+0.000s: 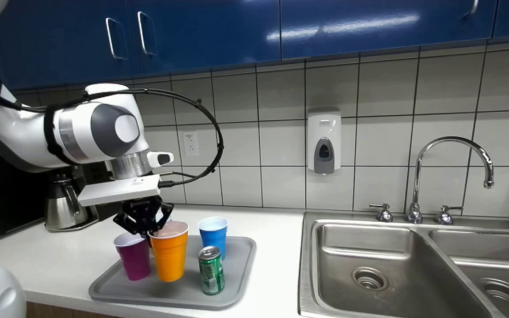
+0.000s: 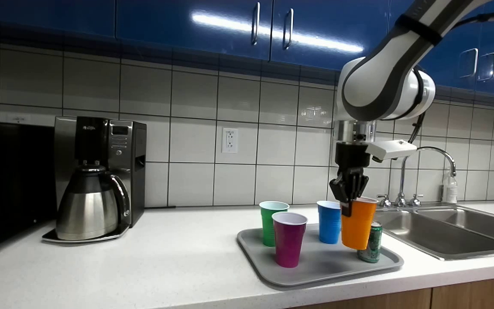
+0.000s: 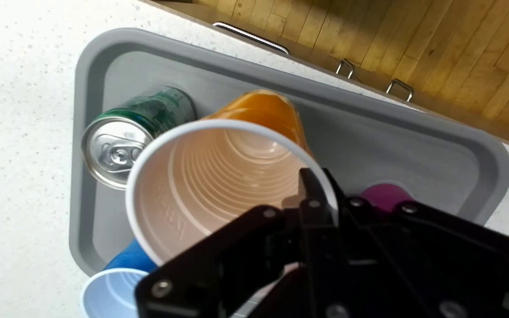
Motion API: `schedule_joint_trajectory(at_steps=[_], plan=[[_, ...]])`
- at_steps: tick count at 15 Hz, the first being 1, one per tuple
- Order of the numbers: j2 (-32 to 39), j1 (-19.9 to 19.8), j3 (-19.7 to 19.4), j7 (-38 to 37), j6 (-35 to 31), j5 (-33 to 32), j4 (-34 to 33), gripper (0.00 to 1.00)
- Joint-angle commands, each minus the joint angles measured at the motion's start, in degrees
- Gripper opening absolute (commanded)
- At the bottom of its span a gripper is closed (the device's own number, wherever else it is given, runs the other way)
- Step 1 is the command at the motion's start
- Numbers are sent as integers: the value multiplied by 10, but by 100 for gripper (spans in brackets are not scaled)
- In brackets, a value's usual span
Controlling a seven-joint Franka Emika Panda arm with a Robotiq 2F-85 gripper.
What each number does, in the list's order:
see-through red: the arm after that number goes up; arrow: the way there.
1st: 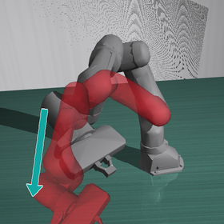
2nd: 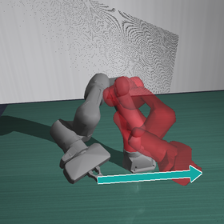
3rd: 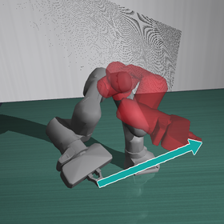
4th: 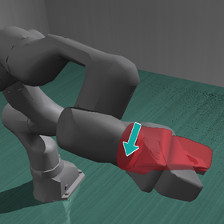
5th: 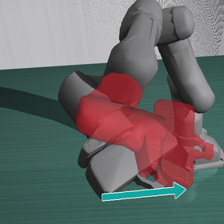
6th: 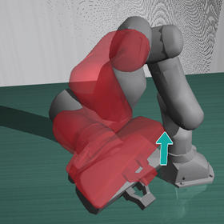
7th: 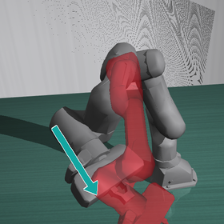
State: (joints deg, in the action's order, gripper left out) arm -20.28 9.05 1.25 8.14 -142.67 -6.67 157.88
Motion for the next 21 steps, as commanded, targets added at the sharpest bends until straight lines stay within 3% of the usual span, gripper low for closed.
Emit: schedule_joint_trajectory(at_steps=[1, 21], plan=[[24, -8, -6, 39, -20, 9, -6, 1], [114, -26, -12, 129, -85, -9, -35, 1]])
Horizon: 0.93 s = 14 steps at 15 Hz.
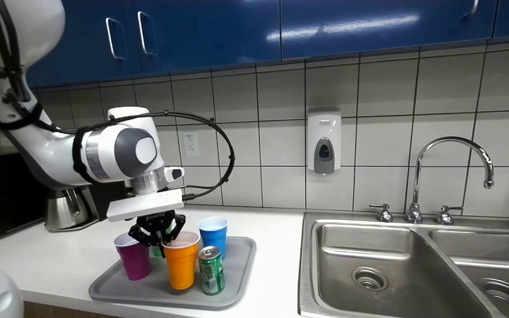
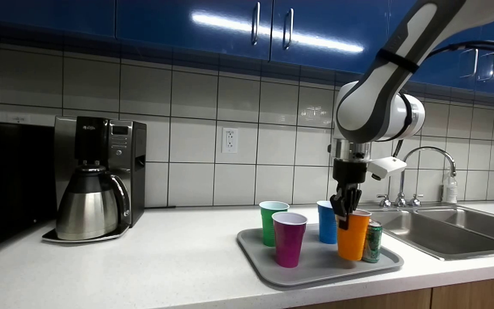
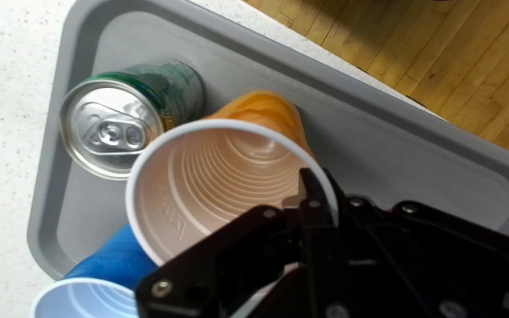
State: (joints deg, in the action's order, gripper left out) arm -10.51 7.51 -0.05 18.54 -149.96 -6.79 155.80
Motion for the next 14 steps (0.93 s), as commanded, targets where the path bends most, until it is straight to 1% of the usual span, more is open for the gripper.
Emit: schedule_joint_trajectory(at_steps=[1, 8, 14], plan=[[19, -10, 1, 30, -15, -6, -15, 1], [40, -11, 4, 42, -43, -8, -20, 1], [48, -11, 3, 62, -46, -3, -22, 1]])
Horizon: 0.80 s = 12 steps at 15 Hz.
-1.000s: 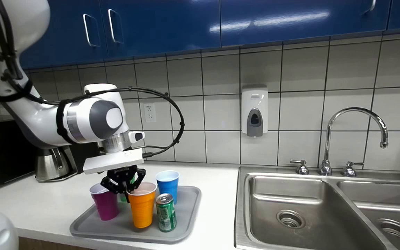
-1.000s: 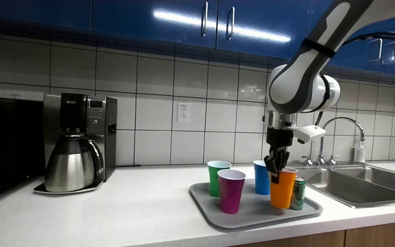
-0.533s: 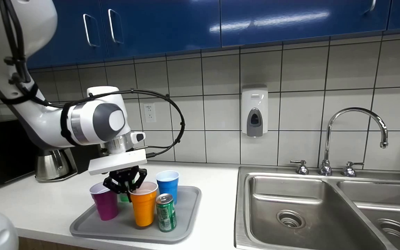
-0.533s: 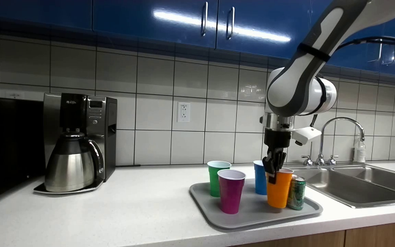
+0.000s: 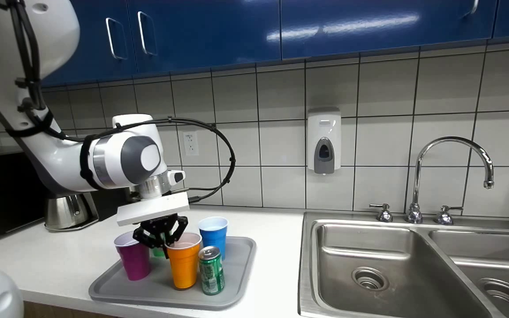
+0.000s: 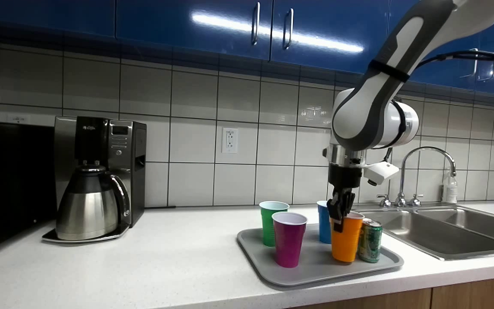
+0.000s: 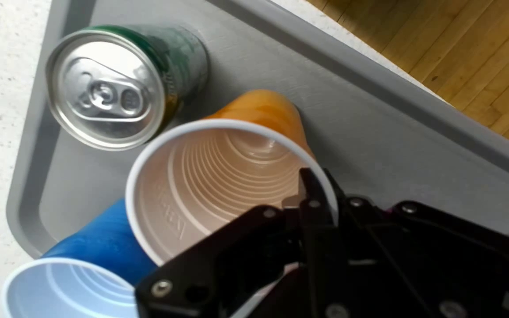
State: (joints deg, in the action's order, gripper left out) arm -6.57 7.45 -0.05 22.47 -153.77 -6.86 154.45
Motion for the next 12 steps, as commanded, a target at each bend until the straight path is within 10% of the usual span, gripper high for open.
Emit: schedule_joint_trajectory(at_steps=[1, 6, 7, 8, 12], plan=[[9, -10, 3, 24, -8, -2, -9, 1], [12, -11, 4, 31, 2, -5, -12, 1], [12, -11, 4, 32, 3, -5, -12, 5], [12, -12, 4, 32, 7, -9, -13, 30], [12, -15, 5, 25, 23, -17, -17, 47]])
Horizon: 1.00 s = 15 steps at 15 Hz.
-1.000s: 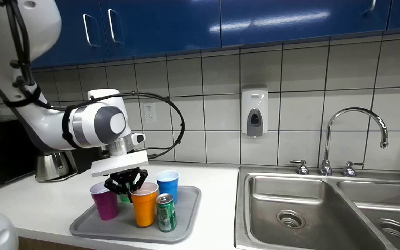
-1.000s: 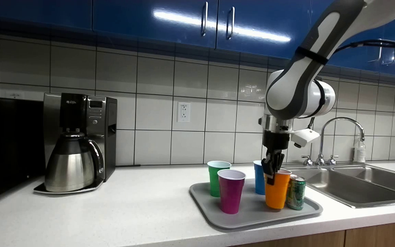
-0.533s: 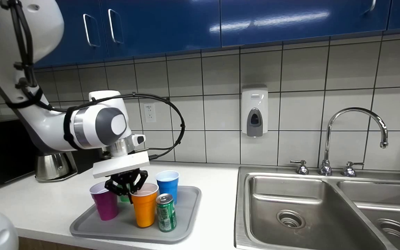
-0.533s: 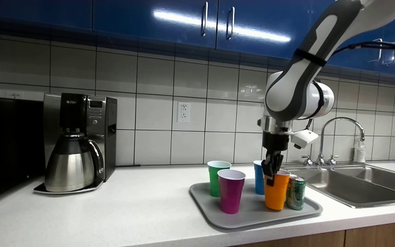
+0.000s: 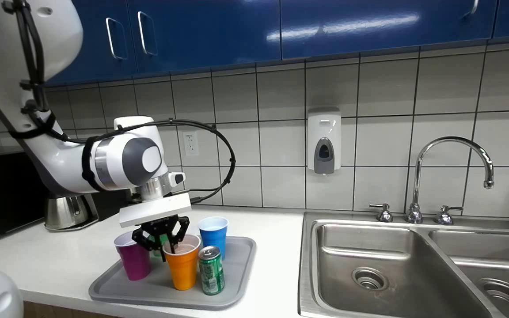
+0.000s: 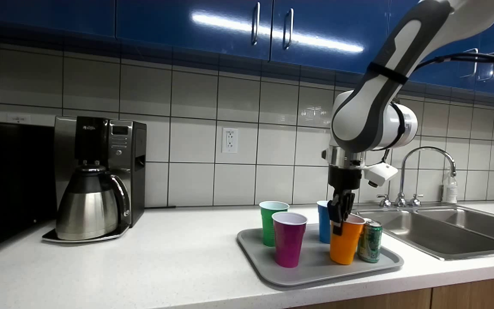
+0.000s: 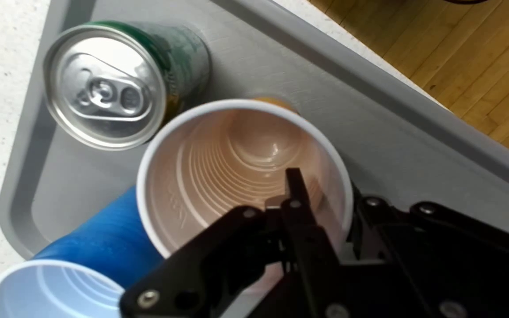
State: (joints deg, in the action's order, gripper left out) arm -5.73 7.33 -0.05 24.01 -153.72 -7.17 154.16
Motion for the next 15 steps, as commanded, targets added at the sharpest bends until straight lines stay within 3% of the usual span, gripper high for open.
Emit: schedule_joint_trajectory(at_steps=[1, 7, 15], plan=[[4, -14, 5, 12, 26, -13, -15, 55], [-1, -17, 3, 19, 43, -8, -18, 99], [-19, -13, 1, 38, 72, 24, -24, 100]])
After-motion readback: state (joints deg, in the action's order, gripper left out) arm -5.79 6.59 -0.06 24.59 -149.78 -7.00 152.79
